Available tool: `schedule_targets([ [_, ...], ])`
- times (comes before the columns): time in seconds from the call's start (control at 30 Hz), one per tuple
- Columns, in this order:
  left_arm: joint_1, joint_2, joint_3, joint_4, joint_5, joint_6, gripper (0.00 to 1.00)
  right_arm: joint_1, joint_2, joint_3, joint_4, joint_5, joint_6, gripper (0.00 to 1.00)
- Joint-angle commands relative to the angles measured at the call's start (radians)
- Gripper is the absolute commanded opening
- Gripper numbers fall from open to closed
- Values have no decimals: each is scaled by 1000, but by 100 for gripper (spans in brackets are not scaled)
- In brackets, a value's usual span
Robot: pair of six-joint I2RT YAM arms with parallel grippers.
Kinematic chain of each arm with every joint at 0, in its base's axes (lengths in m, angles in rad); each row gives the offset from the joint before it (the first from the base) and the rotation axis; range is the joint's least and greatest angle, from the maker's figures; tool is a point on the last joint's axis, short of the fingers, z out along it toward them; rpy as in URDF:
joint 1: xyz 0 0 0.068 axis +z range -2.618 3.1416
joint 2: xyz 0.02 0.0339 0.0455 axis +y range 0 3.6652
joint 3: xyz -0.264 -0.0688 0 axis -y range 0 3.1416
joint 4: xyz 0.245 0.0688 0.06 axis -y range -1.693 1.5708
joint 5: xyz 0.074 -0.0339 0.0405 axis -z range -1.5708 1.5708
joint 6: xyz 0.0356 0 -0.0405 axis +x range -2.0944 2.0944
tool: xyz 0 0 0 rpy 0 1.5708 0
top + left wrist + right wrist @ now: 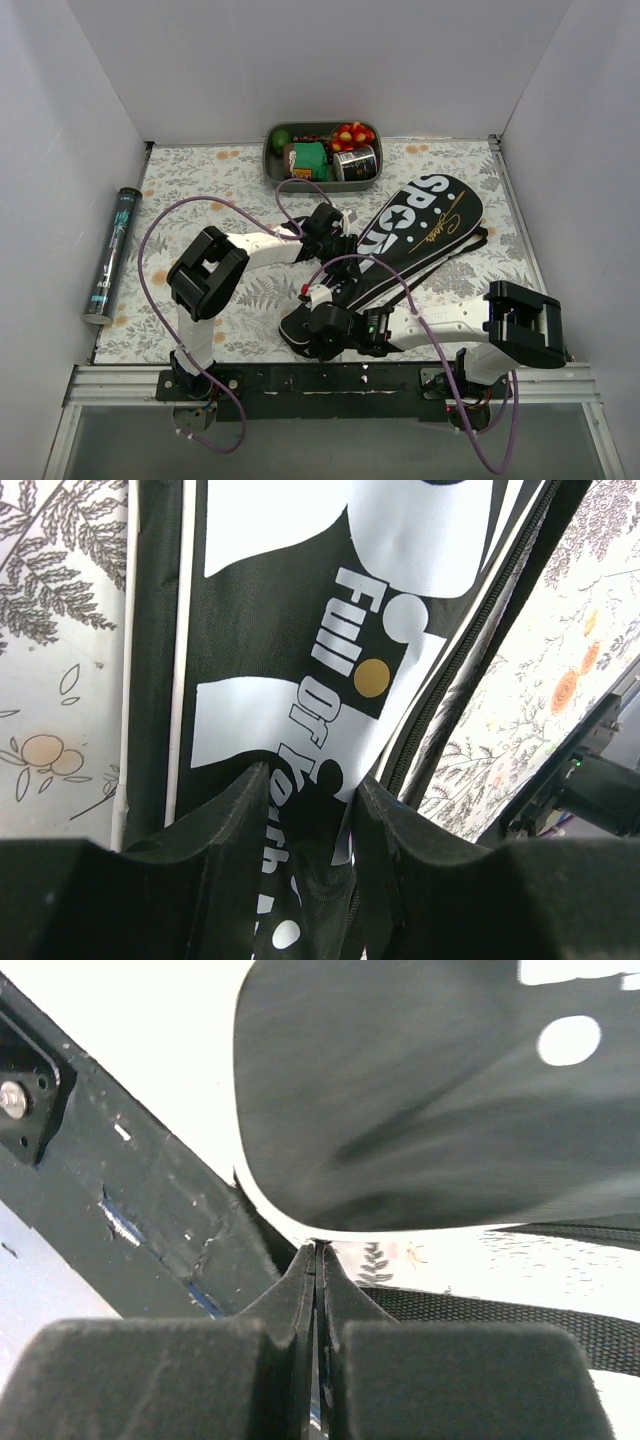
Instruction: Pack up the badminton gear
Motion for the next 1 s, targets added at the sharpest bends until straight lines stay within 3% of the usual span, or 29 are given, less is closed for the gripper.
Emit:
schedule_targets([
  [0.0, -7, 43, 12, 57, 14, -38, 33, 62, 40, 88, 75, -17, 30, 1],
  [0.13, -9, 40, -3, 73, 13, -43, 33, 88, 101, 147, 84, -20, 36, 1],
  [0.5, -9, 9, -87, 174, 86, -40, 33, 113, 135, 141, 310, -13, -10, 1],
  [0.7, -9, -14, -104, 171, 97, -19, 33, 113, 93, 115, 272, 15, -71, 1],
  [0.73, -9, -16, -106, 171, 97, -19, 33, 113, 85, 108, 261, 24, -70, 4],
  [0.8, -9, -20, -107, 171, 93, -19, 33, 113, 60, 102, 195, 62, -56, 23],
  [0.9, -9, -25, -104, 162, 83, -14, 34, 113, 4, 79, 106, 134, -35, 42],
  [0.97, -4, -28, -100, 148, 71, -11, 34, 113, -41, 43, 43, 179, -12, 51],
])
